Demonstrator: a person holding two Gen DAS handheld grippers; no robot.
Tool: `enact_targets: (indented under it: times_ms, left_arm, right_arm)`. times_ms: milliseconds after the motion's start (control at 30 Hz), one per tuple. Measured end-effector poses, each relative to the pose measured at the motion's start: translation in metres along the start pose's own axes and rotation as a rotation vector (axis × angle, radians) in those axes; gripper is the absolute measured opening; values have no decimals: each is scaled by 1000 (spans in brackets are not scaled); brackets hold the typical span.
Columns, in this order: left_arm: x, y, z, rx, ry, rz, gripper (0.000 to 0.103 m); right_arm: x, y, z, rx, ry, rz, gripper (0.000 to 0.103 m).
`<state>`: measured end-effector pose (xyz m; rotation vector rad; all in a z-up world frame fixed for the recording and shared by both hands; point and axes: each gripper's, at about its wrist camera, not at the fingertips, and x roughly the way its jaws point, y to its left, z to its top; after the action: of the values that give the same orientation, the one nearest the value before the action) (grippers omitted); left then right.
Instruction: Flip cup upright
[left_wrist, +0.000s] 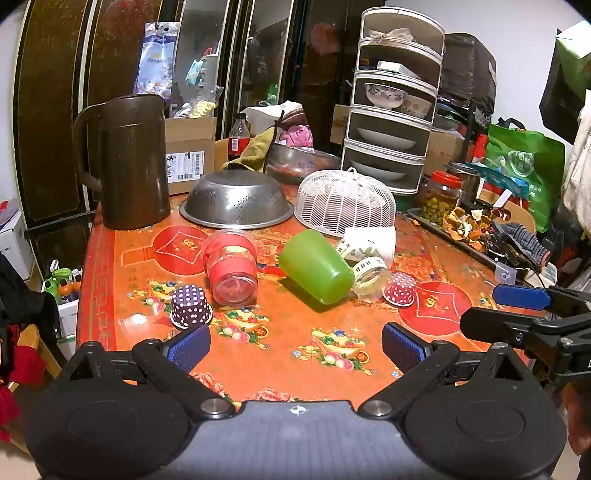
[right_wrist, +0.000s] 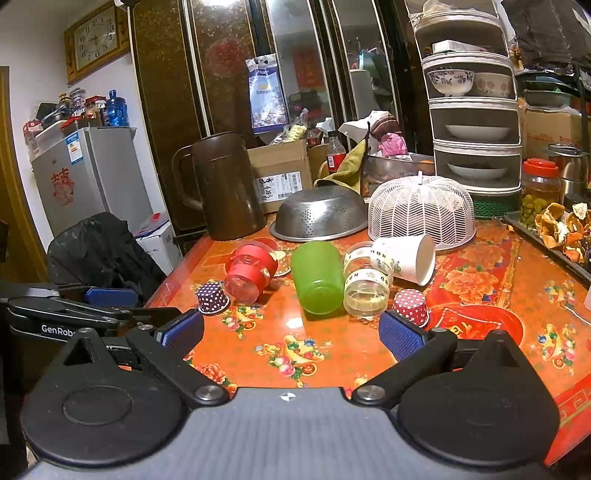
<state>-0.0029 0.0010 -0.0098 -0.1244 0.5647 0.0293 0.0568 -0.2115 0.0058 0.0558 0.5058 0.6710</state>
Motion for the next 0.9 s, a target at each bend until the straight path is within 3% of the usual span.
enact_targets:
  times_ms: [900]
  left_arm:
    - [-4,1,-1,-8,1,0,100]
  right_arm:
    - [0,5,0,-2,-3,11,102]
